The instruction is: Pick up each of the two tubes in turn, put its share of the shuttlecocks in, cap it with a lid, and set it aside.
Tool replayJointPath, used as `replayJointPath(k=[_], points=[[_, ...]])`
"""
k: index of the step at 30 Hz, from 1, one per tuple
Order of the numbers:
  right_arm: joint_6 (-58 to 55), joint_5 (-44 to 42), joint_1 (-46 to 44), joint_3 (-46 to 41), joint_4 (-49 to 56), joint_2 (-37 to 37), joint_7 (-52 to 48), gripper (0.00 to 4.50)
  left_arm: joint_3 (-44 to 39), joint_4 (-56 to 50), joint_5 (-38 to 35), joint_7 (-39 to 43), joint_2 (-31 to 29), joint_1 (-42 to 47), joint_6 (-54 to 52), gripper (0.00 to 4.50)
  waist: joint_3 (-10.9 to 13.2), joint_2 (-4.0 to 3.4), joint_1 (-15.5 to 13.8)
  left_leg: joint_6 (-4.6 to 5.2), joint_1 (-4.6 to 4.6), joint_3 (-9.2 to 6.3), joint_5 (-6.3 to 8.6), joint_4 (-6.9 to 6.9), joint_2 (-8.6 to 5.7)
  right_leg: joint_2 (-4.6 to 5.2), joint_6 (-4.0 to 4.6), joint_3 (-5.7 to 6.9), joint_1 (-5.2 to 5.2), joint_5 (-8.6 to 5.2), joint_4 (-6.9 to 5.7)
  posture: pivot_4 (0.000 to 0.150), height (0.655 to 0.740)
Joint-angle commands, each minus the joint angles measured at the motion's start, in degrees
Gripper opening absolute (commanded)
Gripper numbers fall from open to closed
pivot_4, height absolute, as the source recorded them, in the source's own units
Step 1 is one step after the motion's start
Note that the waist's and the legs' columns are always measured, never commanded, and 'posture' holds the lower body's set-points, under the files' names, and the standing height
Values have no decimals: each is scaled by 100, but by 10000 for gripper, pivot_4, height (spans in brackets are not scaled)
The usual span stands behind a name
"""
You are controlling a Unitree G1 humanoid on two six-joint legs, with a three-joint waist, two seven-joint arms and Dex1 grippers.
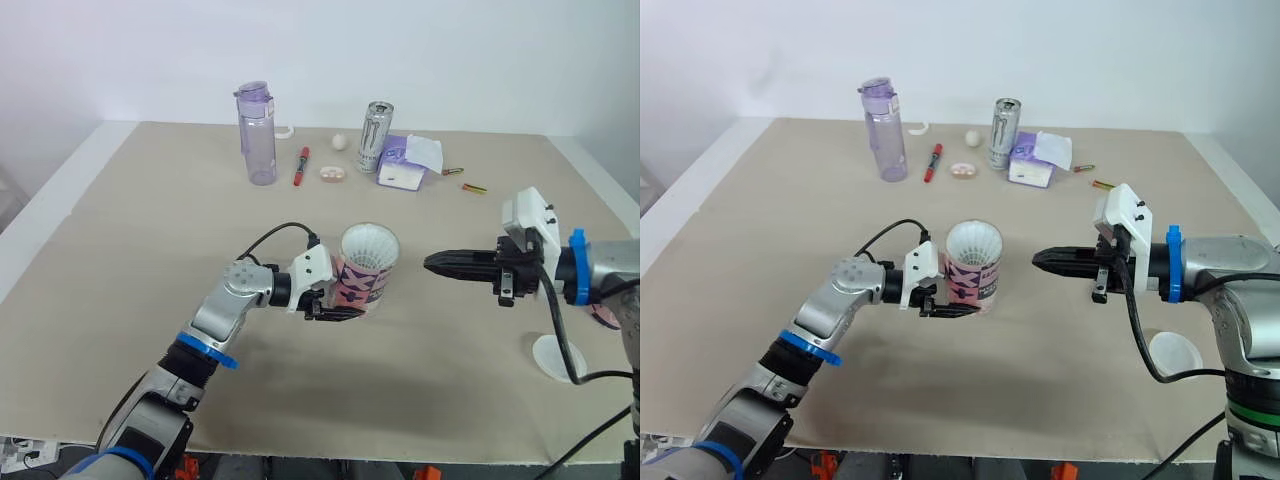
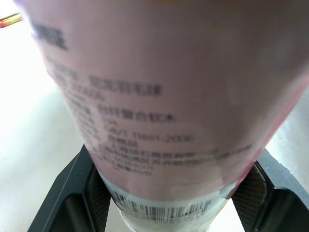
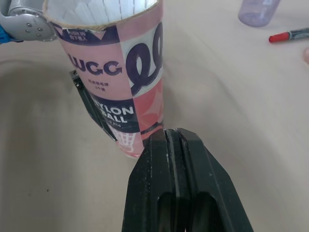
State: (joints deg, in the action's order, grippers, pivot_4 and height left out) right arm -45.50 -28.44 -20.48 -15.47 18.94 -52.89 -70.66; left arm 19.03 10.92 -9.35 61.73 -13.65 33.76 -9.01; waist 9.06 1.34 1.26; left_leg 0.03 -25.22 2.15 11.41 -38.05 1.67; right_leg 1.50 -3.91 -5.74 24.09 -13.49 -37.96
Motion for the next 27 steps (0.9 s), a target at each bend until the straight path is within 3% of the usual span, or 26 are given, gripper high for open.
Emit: replayJointPath(k=[1,11,16,20,22,23,27], points=[[222,-79,285,-290,-1,-237,30,2244,25,50,-138,115,118,-286,357,29449,1,0,0,-1,4,0,2,2,1,0,1,0,-2,-2,0,1500,7400],[736,-1,952,-474,-603,-694,-85,2244,294,255,216,213,-16,-350,552,29449,1,2,2,-1,9,5,1,0,0,-1,-15,-9,-2,-30,0,1500,7400],[1067,319,1375,-576,-1231,-1211,-268,16805,332,364,267,202,12,-305,634,29449,0,0,1,-1,11,4,1,1,-1,-1,-15,-8,-5,-34,0,1500,7400],[1103,460,1601,-576,-1750,-1570,-404,36046,385,419,309,210,38,-287,698,29449,0,-1,2,-1,15,6,1,0,-2,0,-16,-10,-8,-34,1,1500,7400],[1112,583,1774,-579,-1973,-1805,-534,41783,421,451,359,214,29,-290,740,29449,-1,-1,2,-1,18,6,1,0,-2,-1,-15,-11,-10,-33,1,1500,7400],[1149,650,1850,-573,-2058,-1897,-577,43702,427,457,369,214,28,-294,749,29449,-1,-3,2,-1,18,6,1,0,-2,-1,-15,-11,-10,-33,1,1500,7400],[1819,1011,1914,-430,-2617,-2108,-643,43702,439,430,371,199,40,-312,733,29449,-3,-4,1,-1,20,7,1,-2,-4,0,-17,-13,-14,-35,1,1500,7400]])
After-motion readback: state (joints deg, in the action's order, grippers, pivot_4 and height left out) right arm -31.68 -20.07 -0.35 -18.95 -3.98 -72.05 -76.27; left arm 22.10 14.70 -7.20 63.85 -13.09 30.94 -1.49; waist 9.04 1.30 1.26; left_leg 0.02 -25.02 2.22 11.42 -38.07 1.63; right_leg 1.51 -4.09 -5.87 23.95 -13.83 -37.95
